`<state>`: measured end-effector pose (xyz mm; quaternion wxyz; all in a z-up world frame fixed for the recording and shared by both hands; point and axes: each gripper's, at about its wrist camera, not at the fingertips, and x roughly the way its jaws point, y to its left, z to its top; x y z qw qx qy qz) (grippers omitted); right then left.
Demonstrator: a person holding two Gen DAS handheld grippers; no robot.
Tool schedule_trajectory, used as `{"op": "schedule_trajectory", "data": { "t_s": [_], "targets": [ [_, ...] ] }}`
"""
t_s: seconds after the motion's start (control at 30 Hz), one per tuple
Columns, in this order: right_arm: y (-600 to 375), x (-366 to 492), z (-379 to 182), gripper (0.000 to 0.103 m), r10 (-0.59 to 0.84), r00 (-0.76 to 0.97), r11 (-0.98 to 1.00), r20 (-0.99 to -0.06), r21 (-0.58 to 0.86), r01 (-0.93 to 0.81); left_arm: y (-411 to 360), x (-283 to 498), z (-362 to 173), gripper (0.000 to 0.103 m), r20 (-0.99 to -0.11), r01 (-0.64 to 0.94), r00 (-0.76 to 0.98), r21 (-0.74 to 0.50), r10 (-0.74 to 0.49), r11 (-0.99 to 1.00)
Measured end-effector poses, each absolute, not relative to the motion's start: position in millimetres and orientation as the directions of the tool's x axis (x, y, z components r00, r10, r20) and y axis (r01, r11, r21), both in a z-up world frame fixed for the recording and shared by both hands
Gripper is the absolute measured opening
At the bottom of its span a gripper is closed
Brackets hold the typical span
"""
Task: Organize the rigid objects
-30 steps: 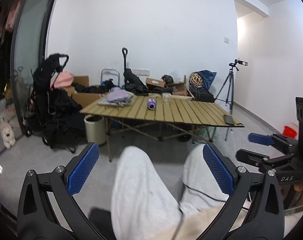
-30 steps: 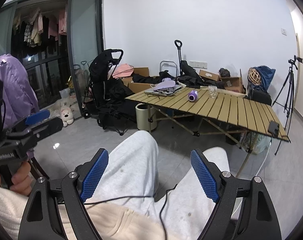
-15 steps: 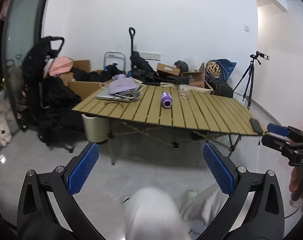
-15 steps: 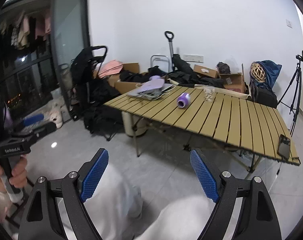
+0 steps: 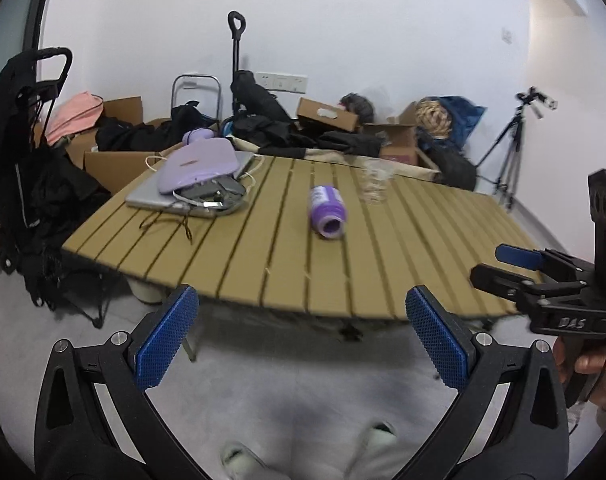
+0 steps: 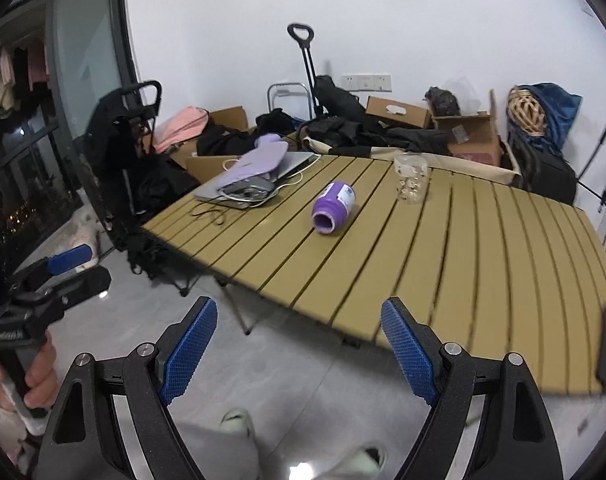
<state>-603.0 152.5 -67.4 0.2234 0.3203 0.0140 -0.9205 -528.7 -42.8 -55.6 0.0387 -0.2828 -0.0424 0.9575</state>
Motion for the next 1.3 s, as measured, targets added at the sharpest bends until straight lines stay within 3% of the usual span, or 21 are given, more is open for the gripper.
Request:
{"op": "schedule_trajectory", "data": {
  "t_s": [0.43, 0.53, 0.63, 0.83, 0.9, 0.97, 1.13, 1.2, 1.3],
  "targets": [
    [73.2, -840.4, -162.9, 0.088, -0.34, -0.656, -0.937, -0.674, 0.182, 0.299, -74.9, -710.3, -108.8, 0.103, -0.626, -0.002, -0.777, -0.097, 0.062, -0.995],
    [68.4, -856.9, -176.0, 0.07, -0.353, -0.635, -0.931, -0.687, 0.194, 0.308, -77.4, -729.7, -110.5, 0.103, -0.629, -0.019, -0.772, -0.121, 0.092, -0.992],
    [68.1, -853.4, -175.5, 0.069, -0.387, -0.618, -0.908, -0.684, 0.167, 0.383, -67.3, -754.5, -113.8, 0.101, -0.647, -0.045, -0.754, -0.117, 0.11, -0.992],
    [83.9, -809.7, -177.0, 0.069, -0.487, -0.553, -0.801, -0.676, 0.094, 0.591, -35.9, -800.8, -130.7, 0.082, -0.699, -0.106, -0.663, -0.268, 0.269, -0.958],
    [88.4, -806.8, -175.9, 0.069, -0.497, -0.528, -0.786, -0.688, 0.098, 0.611, -15.9, -812.4, -137.1, 0.071, -0.718, -0.132, -0.635, -0.263, 0.286, -0.956],
    [87.5, -805.3, -175.3, 0.069, -0.496, -0.518, -0.766, -0.697, 0.07, 0.639, 3.6, -819.2, -144.9, 0.054, -0.749, -0.162, -0.599, -0.234, 0.284, -0.959],
    [99.9, -804.3, -176.8, 0.071, -0.445, -0.534, -0.787, -0.719, 0.03, 0.616, 4.3, -810.8, -144.9, 0.044, -0.748, -0.127, -0.624, -0.188, 0.226, -0.974],
    [110.6, -806.0, -178.2, 0.079, -0.397, -0.569, -0.822, -0.72, 0.003, 0.569, -4.1, -805.5, -144.6, 0.044, -0.752, -0.096, -0.634, -0.156, 0.181, -0.983],
    [128.6, -813.6, -181.4, 0.08, -0.37, -0.588, -0.864, -0.719, 0.035, 0.502, -8.7, -800.4, -148.4, 0.044, -0.763, -0.087, -0.629, -0.125, 0.152, -0.988]
  ]
}}
